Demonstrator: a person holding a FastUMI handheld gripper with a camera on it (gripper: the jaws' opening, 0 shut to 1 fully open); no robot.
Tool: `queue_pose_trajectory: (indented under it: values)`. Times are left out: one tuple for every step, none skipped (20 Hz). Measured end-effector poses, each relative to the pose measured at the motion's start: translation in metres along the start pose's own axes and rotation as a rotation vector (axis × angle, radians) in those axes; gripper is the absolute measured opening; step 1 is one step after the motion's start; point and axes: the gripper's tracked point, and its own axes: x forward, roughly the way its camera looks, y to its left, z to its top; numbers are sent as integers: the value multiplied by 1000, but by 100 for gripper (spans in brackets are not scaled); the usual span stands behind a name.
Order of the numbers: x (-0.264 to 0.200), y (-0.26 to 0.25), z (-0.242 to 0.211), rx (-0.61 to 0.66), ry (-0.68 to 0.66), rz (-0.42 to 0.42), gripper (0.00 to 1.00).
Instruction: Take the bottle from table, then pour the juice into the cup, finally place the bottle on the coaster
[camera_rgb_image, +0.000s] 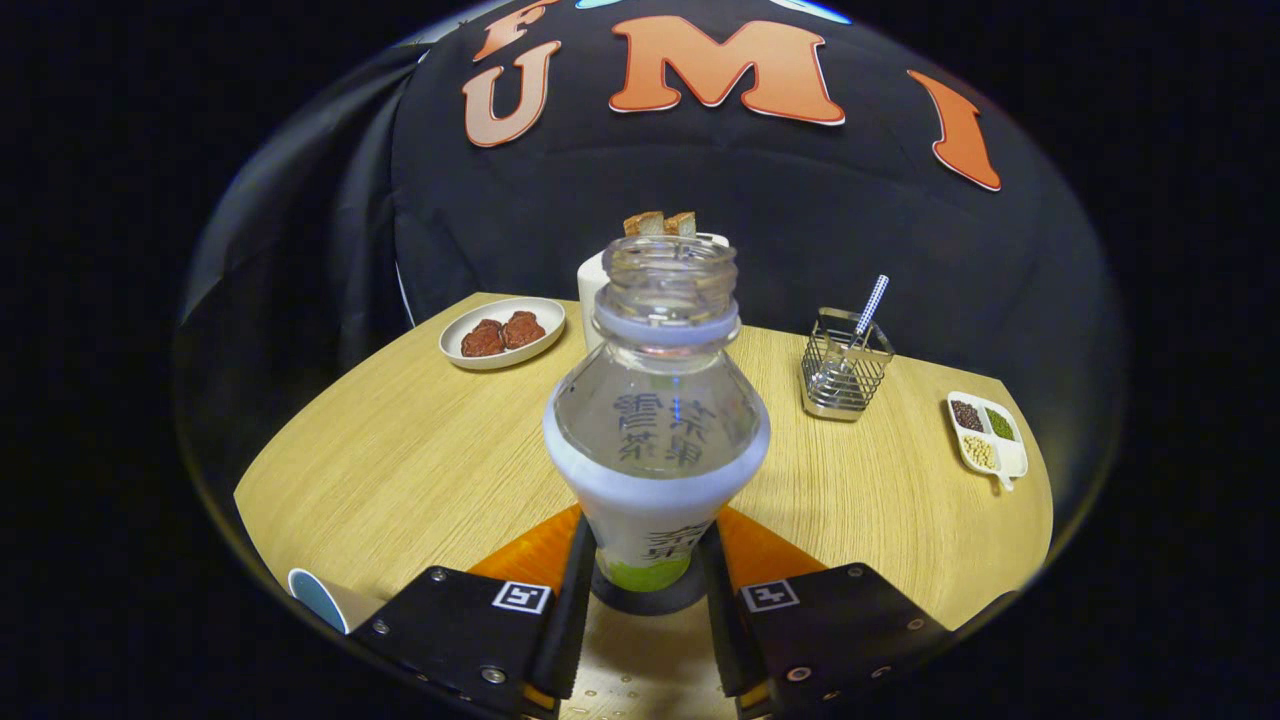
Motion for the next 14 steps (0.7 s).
queue_pose_trajectory:
  values:
    - [-2, 0, -1, 0, -10, -2, 56]
    - [2, -1, -2, 2, -9, -6, 58]
    - [0, -1, -1, 2, -18, -3, 60]
    - [-1, -3, -2, -3, -17, -5, 63]
    - [-4, -3, -5, -5, -7, -7, 66]
    - [-5, -4, -6, -6, -2, -7, 66]
    - [-8, -5, -6, -8, -4, -13, 71]
    - [-11, -8, -2, -8, -16, -22, 73]
    - [-15, -9, 2, -3, -33, -28, 78]
    - [-21, -10, 9, 4, -52, -29, 80]
    - [-29, -10, 15, 13, -76, -27, 86]
    - [-37, -11, 21, 20, -94, -22, 89]
    - [-48, -11, 25, 26, -111, -8, 94]
    - [-60, -13, 28, 29, -126, 2, 95]
